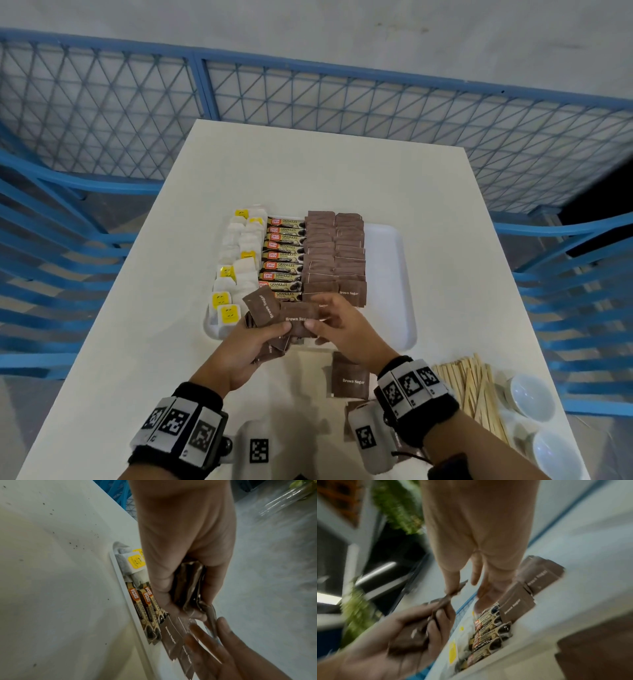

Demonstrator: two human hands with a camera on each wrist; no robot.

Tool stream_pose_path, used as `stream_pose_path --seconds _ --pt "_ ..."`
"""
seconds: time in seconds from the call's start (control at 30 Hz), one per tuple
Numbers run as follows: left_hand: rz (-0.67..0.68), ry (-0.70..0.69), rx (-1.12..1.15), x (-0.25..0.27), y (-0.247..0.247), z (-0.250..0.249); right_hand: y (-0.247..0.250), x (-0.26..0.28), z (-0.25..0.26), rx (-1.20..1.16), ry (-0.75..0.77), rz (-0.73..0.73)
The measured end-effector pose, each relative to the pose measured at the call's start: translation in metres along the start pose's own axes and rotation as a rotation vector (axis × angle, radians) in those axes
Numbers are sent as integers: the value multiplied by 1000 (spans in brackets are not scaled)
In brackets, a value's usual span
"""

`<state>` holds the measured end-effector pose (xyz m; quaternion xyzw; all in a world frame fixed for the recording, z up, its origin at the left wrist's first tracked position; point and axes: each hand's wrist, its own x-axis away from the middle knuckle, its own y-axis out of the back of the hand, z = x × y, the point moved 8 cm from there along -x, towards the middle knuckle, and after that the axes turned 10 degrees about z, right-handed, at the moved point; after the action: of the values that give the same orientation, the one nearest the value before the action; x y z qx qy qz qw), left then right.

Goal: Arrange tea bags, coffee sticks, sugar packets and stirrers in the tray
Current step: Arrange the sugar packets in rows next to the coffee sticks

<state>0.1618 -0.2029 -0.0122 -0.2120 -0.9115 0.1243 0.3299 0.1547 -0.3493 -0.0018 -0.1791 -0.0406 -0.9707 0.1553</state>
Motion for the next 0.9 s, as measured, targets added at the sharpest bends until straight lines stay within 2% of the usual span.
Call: stream_pose_path --seconds 0.07,0.17,0.3,0.4,0.67,0.9 --pt "14 21 -6 -1 -4 3 2 -1 -8 -62 -29 12" --pt "4 29 18 -2 -5 5 18 0 -13 -108 -30 -63" --pt "-35 22 69 -1 8 3 62 6 -21 -153 -35 -267" --pt "-56 6 65 1 16 2 93 12 -33 -27 -82 -377" --pt "-64 19 60 1 18 6 113 2 -56 118 -152 -388" --pt "-21 13 41 -1 5 4 109 -8 -45 213 -110 -454"
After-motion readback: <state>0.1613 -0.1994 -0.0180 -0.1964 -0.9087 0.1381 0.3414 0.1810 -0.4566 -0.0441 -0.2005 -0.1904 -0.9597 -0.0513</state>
